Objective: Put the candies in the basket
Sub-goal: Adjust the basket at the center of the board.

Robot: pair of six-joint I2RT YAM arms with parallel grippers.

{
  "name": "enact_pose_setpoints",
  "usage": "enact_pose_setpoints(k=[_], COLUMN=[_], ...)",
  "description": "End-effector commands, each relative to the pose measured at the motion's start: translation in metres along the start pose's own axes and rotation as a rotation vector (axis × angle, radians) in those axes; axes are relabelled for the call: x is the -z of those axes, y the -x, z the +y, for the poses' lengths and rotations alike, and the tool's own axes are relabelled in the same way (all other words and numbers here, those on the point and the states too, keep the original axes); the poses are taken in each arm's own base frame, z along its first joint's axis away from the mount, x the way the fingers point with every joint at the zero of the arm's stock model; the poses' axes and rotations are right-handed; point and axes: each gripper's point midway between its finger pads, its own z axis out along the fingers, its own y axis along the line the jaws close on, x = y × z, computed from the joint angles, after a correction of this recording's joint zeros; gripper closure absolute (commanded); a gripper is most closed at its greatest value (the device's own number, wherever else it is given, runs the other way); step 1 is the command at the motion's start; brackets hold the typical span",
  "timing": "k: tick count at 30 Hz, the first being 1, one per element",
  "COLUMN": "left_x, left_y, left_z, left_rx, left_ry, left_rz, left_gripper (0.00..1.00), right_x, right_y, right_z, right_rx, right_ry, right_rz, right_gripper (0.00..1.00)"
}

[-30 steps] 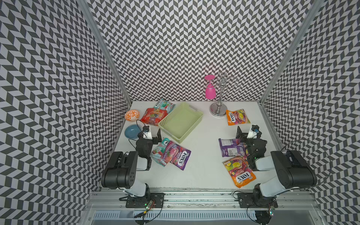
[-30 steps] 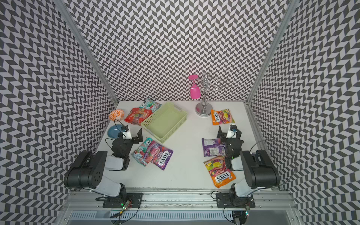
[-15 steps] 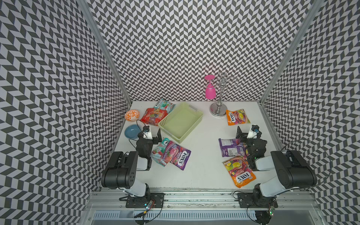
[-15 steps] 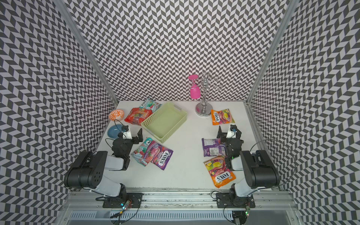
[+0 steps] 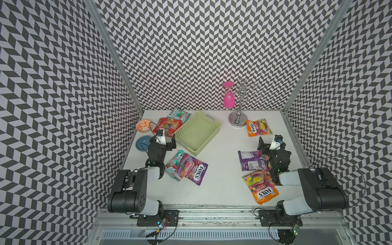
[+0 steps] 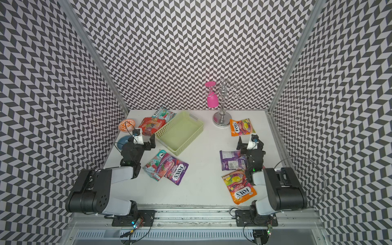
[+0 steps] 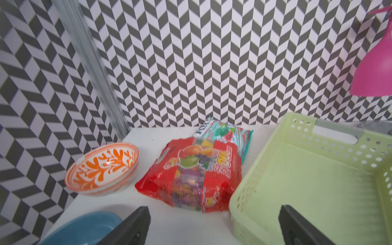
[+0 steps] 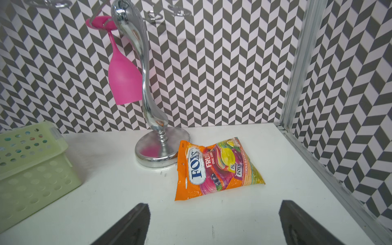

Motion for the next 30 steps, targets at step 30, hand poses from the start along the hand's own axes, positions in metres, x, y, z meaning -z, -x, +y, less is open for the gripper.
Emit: enact_pose_setpoints(k=[30], left_x=[-0.092], left_y=[0.003], left_z=[-0.085], left_rx=[0.098], left_ry=[-0.351], left_rz=[0.622], left_gripper=[0.01], right_x=[0.052], right_y=[0.085], right_z=[0.026], right_rx=[-0.513], right_ry=[0.126], right_rz=[0.136], right_gripper=[0.01])
